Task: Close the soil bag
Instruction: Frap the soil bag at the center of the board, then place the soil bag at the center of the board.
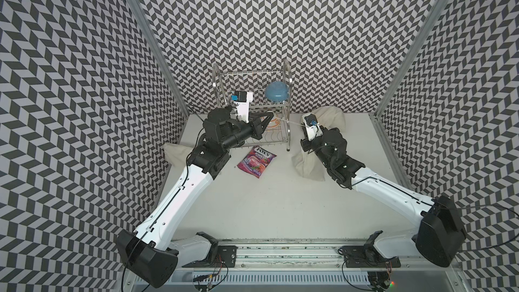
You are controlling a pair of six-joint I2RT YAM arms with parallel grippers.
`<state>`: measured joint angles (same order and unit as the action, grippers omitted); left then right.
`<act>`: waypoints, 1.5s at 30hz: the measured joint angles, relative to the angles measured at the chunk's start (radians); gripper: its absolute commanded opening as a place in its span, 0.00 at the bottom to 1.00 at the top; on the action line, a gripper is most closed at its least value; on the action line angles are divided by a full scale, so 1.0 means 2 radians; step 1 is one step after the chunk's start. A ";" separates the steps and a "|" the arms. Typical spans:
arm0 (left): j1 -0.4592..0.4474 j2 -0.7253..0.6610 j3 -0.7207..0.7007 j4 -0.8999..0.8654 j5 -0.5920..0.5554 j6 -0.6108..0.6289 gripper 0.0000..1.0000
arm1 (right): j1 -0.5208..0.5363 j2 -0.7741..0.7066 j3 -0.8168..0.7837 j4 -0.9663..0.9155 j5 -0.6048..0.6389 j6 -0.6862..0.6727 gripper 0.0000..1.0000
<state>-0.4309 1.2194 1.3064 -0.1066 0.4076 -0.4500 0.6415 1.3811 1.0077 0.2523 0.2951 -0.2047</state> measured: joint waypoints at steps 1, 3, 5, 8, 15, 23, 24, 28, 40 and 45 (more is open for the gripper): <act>0.002 0.000 0.002 -0.002 0.003 0.000 0.00 | 0.000 -0.005 0.000 -0.004 0.000 0.003 0.11; 0.004 0.000 0.009 -0.010 0.010 -0.002 0.00 | 0.000 -0.023 0.003 -0.022 0.002 0.008 0.12; 0.004 -0.001 0.012 -0.010 0.017 -0.005 0.00 | 0.000 -0.042 0.008 -0.037 0.007 0.012 0.13; 0.004 -0.001 0.010 -0.003 0.027 -0.013 0.00 | -0.002 -0.065 -0.004 -0.037 0.015 0.016 0.14; 0.004 -0.004 -0.047 0.019 0.033 -0.032 0.00 | -0.022 -0.073 -0.038 -0.037 0.004 0.047 0.07; -0.043 -0.012 -0.126 0.116 0.039 -0.044 0.04 | -0.034 -0.186 -0.072 -0.110 0.002 0.112 0.00; -0.058 -0.012 -0.135 0.129 0.036 -0.043 0.11 | -0.037 -0.208 -0.083 -0.117 0.003 0.123 0.00; -0.074 -0.021 -0.167 0.176 -0.014 -0.037 0.38 | -0.082 -0.308 -0.147 -0.135 0.096 0.167 0.00; -0.062 -0.038 -0.273 0.235 -0.159 -0.015 0.87 | -0.094 -0.281 -0.224 -0.170 0.090 0.262 0.51; -0.048 -0.043 -0.274 0.236 -0.185 -0.006 0.97 | -0.094 -0.261 -0.191 -0.190 0.028 0.240 0.85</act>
<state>-0.5278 1.1336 0.7593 0.3660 0.0368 -0.4622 0.4530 0.8585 0.6250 -0.1280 0.3515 0.2749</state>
